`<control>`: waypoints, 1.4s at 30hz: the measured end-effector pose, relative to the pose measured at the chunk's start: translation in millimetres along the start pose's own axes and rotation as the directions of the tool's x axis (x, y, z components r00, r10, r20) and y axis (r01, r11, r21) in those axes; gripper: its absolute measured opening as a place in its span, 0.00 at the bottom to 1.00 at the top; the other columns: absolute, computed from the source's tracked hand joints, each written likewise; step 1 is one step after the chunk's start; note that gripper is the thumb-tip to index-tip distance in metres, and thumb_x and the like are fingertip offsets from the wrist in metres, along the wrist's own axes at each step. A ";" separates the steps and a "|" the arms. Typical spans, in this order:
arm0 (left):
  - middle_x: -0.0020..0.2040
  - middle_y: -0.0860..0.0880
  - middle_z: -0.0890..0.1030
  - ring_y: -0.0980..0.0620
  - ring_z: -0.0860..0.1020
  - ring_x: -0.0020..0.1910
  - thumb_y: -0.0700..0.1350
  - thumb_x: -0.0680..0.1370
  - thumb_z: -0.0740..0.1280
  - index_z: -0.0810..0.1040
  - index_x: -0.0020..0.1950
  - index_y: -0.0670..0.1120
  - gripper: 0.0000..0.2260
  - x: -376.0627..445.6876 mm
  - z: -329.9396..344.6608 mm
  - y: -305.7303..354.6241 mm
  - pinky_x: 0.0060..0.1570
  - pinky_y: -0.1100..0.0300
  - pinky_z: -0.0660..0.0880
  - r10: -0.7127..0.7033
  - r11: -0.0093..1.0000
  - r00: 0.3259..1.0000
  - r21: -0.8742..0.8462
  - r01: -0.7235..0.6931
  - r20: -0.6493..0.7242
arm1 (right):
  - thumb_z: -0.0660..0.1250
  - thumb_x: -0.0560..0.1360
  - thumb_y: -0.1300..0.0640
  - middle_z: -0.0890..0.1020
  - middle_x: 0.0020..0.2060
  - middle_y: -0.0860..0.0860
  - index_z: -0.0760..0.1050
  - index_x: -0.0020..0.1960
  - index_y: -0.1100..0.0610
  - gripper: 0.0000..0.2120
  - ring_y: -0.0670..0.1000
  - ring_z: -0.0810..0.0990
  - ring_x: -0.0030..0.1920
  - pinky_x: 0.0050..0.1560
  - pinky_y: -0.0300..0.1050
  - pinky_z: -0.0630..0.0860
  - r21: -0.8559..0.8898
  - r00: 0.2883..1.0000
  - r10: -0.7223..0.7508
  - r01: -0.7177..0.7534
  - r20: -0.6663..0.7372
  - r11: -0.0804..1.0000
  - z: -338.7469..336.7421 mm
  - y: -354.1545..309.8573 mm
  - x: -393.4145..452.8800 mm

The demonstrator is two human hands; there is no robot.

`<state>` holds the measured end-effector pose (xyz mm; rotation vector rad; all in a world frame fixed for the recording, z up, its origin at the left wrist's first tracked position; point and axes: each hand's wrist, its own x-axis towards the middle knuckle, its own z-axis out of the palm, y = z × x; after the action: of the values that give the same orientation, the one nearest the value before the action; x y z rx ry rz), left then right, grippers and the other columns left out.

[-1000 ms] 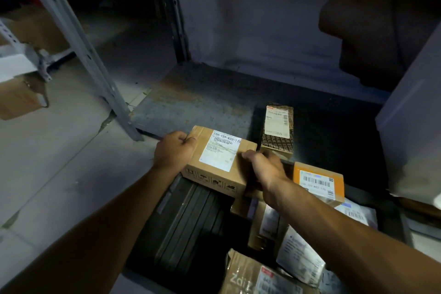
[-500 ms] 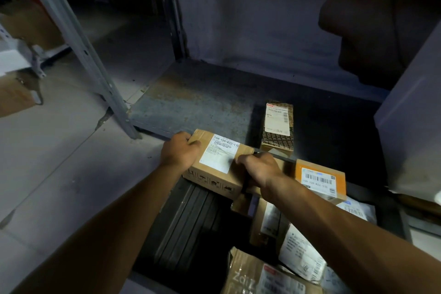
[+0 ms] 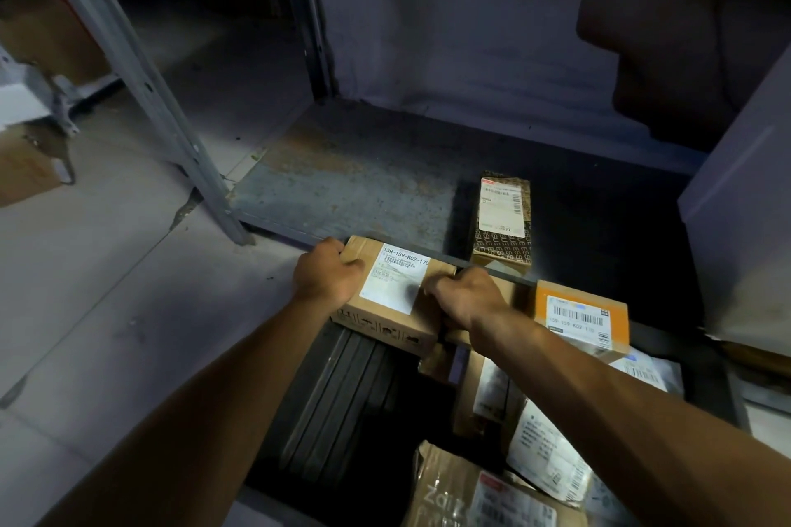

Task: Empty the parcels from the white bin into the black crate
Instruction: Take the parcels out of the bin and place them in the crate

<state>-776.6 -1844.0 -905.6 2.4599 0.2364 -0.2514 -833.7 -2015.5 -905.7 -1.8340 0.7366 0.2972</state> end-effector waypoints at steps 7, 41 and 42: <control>0.58 0.40 0.80 0.42 0.77 0.54 0.45 0.80 0.67 0.78 0.63 0.44 0.13 0.6 3.2 3.8 0.49 0.57 0.70 0.042 0.998 0.999 0.034 -0.043 0.006 | 0.68 0.75 0.55 0.81 0.39 0.54 0.75 0.34 0.58 0.12 0.54 0.80 0.39 0.24 0.34 0.66 -0.057 0.999 -0.043 0.042 -0.013 0.997 -0.2 -4.8 0.2; 0.64 0.43 0.79 0.46 0.79 0.55 0.49 0.80 0.69 0.74 0.70 0.46 0.20 9.6 12.2 -5.2 0.52 0.55 0.77 0.127 0.980 0.966 0.120 -0.156 0.224 | 0.68 0.65 0.46 0.84 0.55 0.54 0.80 0.60 0.53 0.26 0.58 0.83 0.54 0.57 0.57 0.82 -0.115 0.993 -0.112 0.115 0.038 0.987 2.9 8.5 -4.1; 0.65 0.44 0.79 0.45 0.79 0.58 0.49 0.80 0.69 0.74 0.70 0.46 0.20 10.1 12.9 -3.7 0.53 0.55 0.76 0.133 0.979 0.965 0.119 -0.164 0.228 | 0.68 0.65 0.45 0.84 0.55 0.55 0.80 0.60 0.53 0.26 0.58 0.83 0.54 0.56 0.57 0.82 -0.120 0.992 -0.118 0.122 0.040 0.985 2.6 8.6 -3.7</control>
<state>-769.3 -1848.1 -920.1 2.5444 -0.0632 -0.4839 -841.4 -2013.7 -911.2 -1.9763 0.5928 0.2986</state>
